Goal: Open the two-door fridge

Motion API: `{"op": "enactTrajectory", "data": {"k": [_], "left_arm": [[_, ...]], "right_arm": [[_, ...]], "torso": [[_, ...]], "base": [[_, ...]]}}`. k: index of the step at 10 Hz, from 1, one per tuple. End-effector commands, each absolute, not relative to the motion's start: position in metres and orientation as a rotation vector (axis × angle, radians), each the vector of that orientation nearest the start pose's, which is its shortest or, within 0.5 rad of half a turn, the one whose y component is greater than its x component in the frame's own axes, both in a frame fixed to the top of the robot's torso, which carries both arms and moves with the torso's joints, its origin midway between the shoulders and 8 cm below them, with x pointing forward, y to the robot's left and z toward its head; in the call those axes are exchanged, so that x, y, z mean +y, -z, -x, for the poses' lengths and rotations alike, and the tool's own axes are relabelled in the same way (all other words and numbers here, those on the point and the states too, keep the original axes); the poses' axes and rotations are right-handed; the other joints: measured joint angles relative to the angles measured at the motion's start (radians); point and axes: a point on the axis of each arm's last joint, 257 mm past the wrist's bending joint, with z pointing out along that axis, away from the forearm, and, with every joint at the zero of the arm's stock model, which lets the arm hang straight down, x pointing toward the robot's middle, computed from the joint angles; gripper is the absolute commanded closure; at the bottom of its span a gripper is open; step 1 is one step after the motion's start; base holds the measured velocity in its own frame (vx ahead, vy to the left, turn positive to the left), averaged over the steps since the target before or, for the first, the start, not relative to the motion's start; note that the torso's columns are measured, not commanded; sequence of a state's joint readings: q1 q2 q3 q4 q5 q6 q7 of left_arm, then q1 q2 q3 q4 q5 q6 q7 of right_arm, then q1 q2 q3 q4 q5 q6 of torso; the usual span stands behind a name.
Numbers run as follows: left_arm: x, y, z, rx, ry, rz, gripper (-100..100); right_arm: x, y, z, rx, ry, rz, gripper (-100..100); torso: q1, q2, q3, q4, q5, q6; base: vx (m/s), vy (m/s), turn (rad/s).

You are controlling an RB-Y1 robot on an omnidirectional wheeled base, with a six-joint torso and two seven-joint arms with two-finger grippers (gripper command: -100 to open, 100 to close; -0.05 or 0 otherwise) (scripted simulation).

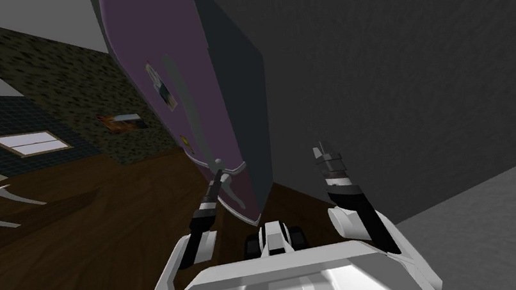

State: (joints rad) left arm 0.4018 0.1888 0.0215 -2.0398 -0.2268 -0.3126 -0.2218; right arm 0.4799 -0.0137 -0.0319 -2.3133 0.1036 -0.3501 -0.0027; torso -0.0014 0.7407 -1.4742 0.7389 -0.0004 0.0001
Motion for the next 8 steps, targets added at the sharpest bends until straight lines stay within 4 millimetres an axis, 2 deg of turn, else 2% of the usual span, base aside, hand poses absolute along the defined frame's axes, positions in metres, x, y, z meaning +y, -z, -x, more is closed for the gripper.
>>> {"op": "enactTrajectory", "data": {"k": [1,2,4,5,7,8], "left_arm": [[0.275,0.094,-0.417,1.144,0.832,0.49,-100],[0.275,0.102,-0.418,1.147,0.835,0.489,100],[0.273,0.1,-0.418,1.145,0.837,0.486,100],[0.268,0.101,-0.415,1.156,0.856,0.473,100],[0.256,0.096,-0.41,1.169,0.901,0.439,100],[0.256,0.096,-0.41,1.169,0.901,0.439,100]], "right_arm": [[-0.281,-0.016,-0.363,0.741,-1.182,-0.664,0],[-0.281,-0.016,-0.363,0.741,-1.182,-0.664,0],[-0.281,-0.016,-0.363,0.74,-1.182,-0.664,0],[-0.281,-0.016,-0.363,0.741,-1.182,-0.664,0],[-0.281,-0.016,-0.363,0.741,-1.182,-0.664,0],[-0.281,-0.016,-0.363,0.741,-1.182,-0.664,0]], "torso": [[0.001,-0.002,-0.002,-0.001,0.0,0.0],[0.002,-0.001,-0.001,-0.001,0.001,0.0],[0.005,0.002,0.001,0.0,0.002,-0.001],[0.001,-0.001,-0.001,0.001,0.0,0.0],[0.015,0.004,0.001,0.005,0.002,-0.002],[0.017,0.0,-0.001,0.006,0.002,-0.004]], "base": [[0.035,0.0,-0.001],[-0.066,0.007,0.032],[-0.094,-0.007,0.017],[-0.064,0.159,-0.075],[-0.17,0.341,-0.157],[-0.13,0.269,-0.042]]}}
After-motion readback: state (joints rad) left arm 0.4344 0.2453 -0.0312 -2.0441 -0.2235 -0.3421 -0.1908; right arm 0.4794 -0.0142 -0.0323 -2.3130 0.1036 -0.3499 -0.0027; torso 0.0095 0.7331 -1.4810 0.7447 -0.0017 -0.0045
